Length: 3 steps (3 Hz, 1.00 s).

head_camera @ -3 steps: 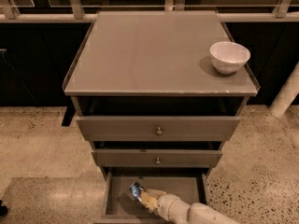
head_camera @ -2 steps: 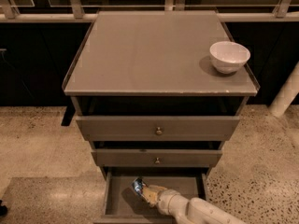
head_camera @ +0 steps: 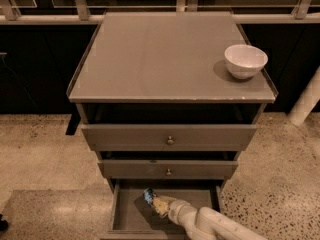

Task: Place redbull can into bottom drawer

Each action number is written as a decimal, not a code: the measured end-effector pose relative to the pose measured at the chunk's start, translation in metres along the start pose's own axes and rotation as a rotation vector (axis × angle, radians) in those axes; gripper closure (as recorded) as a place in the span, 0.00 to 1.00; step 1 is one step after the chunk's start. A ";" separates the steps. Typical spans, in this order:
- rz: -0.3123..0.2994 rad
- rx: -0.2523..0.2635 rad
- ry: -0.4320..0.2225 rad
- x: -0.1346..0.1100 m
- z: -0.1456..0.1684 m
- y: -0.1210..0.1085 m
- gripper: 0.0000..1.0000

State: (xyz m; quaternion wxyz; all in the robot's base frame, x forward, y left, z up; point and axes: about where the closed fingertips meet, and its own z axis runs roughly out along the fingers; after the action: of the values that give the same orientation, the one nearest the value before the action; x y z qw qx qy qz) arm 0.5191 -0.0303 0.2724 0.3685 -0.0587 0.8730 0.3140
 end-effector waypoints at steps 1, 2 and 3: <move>0.036 0.012 0.013 0.007 0.016 -0.014 1.00; 0.065 0.021 0.033 0.015 0.031 -0.027 1.00; 0.071 0.035 0.055 0.020 0.045 -0.037 1.00</move>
Offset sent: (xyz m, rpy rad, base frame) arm 0.0278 -0.0047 -0.0640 0.0174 0.1077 -0.0487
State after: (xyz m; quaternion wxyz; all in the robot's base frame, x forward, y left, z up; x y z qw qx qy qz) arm 0.5442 -0.0305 0.2167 0.3341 -0.0300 0.8896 0.3099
